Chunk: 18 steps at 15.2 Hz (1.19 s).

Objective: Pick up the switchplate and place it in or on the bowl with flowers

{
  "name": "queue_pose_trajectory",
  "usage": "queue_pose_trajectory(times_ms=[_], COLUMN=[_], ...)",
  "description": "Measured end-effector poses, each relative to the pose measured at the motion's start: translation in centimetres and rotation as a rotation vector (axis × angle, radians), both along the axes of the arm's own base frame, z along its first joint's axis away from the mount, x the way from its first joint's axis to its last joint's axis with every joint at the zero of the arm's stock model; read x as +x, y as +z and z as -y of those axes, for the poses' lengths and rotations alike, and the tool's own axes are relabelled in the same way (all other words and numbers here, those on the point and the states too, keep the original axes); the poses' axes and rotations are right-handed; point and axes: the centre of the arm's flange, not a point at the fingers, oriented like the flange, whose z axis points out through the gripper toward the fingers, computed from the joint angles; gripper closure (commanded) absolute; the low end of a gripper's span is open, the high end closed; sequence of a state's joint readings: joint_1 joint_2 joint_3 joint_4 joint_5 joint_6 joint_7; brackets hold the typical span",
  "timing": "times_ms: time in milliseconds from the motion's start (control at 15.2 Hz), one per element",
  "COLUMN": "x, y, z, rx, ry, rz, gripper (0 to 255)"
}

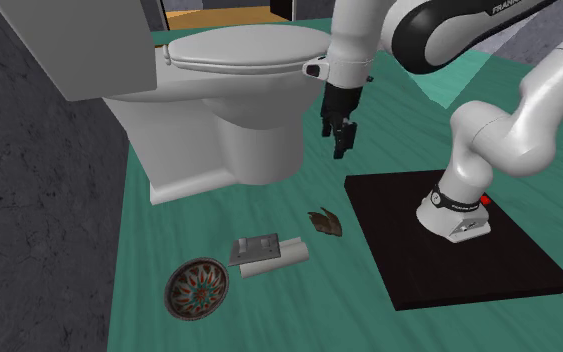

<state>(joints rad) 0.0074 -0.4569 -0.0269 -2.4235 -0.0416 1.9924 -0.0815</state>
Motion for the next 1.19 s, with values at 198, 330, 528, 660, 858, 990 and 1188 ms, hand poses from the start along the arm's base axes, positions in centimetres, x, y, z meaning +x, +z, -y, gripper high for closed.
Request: queue_pose_trajectory(times_ms=[198,330,528,660,858,990,1188], x=[2.8,4.6,7.5,9.3,11.8,13.2,16.0], y=[-3.0,-5.2,-8.3,-10.3,-13.0,-15.3,-18.6], z=[0.0,0.3,0.6,0.4,0.1,-0.1,-0.2], rx=[0.034,0.057,0.091,0.114,0.149,0.171,0.206], ry=[-0.005,-0.008,-0.013,-0.016,-0.02,-0.024,-0.029], rz=[-0.013,-0.021,-0.035,-0.043,-0.056,-0.065,-0.078], gripper=[0,0,0,0,0,0,0])
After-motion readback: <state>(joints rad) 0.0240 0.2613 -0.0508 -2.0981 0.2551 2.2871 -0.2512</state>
